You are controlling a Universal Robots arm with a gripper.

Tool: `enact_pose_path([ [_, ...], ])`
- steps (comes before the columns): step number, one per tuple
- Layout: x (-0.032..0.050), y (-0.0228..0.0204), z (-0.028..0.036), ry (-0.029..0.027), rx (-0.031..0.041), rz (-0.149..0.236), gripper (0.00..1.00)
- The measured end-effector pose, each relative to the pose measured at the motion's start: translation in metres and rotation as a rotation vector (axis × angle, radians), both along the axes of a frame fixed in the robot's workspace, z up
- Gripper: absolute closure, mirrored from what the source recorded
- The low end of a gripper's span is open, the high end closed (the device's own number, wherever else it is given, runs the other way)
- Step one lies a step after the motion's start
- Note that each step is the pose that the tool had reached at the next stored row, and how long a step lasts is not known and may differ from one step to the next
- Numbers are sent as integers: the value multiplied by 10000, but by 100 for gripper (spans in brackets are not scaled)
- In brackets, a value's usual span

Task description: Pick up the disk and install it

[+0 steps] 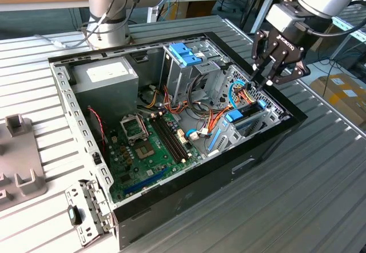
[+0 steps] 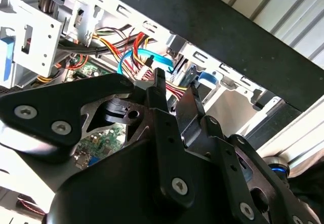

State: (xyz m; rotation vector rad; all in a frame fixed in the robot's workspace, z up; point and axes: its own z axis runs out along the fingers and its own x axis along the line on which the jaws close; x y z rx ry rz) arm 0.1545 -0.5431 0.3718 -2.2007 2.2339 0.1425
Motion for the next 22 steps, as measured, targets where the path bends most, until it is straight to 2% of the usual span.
enact_pose_path([
  [6,-30,14,0,0,0,1,64],
  [11,-72,49,0,-1,-1,1,64],
  [22,-180,49,0,0,0,1,64],
])
